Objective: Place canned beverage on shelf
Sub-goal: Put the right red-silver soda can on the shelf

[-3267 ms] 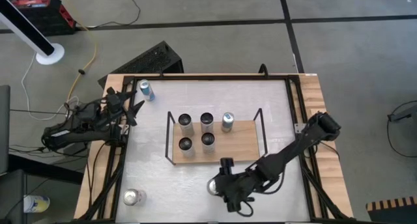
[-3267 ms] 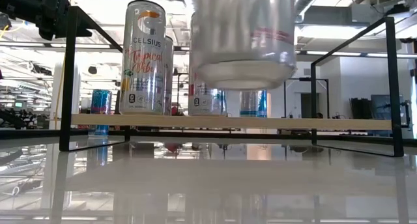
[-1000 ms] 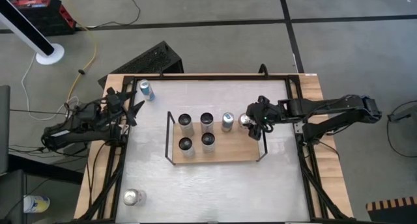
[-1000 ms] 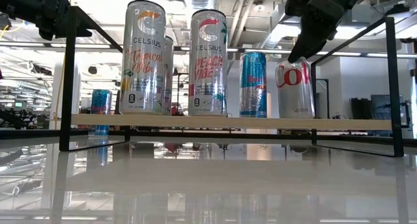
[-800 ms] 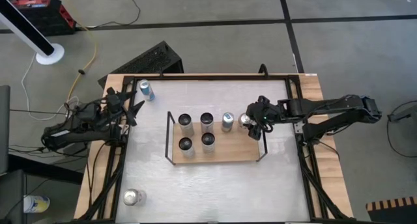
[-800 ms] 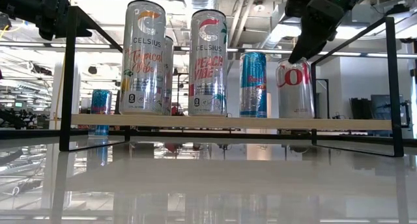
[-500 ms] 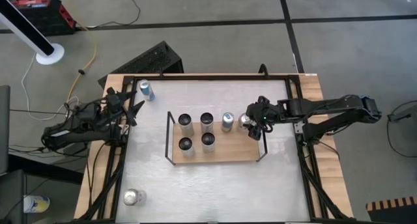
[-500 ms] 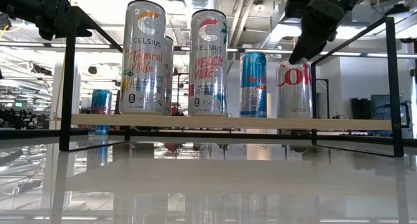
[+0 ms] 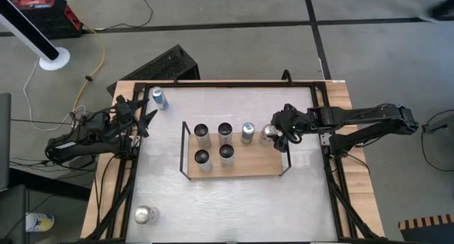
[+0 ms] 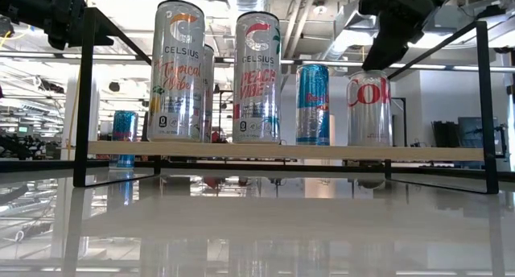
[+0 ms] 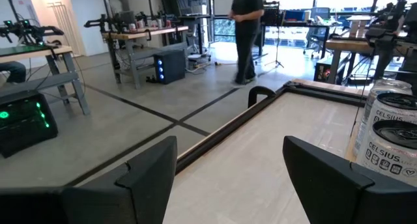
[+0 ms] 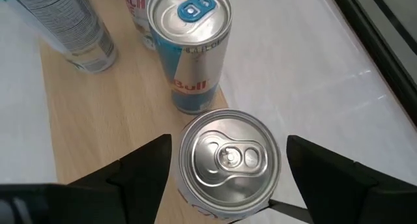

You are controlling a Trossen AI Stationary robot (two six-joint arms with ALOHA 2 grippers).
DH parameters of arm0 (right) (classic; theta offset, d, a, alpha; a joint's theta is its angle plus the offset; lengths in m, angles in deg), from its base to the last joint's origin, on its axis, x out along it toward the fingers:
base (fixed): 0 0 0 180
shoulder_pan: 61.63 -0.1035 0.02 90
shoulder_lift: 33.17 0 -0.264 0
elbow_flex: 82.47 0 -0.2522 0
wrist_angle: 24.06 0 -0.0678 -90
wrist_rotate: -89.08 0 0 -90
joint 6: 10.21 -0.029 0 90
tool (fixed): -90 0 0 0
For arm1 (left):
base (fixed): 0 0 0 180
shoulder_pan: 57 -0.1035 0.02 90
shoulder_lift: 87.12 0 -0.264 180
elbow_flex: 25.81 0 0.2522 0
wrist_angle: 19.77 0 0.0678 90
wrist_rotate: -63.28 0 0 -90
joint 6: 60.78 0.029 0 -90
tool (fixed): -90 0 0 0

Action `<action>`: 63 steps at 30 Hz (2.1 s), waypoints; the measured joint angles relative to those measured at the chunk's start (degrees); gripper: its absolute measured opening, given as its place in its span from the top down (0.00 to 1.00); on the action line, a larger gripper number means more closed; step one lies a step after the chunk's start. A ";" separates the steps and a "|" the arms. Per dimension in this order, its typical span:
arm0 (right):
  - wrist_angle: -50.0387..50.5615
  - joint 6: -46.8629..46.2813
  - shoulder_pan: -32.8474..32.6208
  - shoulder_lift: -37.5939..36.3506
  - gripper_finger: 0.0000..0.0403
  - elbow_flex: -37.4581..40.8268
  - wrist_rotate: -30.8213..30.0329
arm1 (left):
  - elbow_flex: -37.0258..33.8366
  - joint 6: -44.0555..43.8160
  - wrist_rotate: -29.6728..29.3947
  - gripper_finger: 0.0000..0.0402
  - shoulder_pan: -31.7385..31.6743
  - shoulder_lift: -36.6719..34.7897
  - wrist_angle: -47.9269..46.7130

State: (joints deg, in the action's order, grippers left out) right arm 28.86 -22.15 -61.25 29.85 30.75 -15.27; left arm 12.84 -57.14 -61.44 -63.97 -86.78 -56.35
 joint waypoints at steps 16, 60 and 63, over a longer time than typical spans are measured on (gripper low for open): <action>-0.78 0.22 -2.33 -0.48 0.20 -4.53 0.78 | -0.01 0.00 -0.01 0.34 0.02 0.00 0.01; 13.20 -7.51 -13.35 12.02 0.95 -8.00 -6.29 | -0.01 0.00 -0.01 0.34 0.01 0.02 0.01; 13.26 -6.85 -13.29 12.02 0.96 -8.00 -6.60 | -0.01 0.00 0.00 0.34 0.00 0.02 0.01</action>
State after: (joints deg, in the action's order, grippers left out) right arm 42.12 -29.00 -74.54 41.87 22.75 -21.87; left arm 12.82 -57.14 -61.44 -63.97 -86.76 -56.34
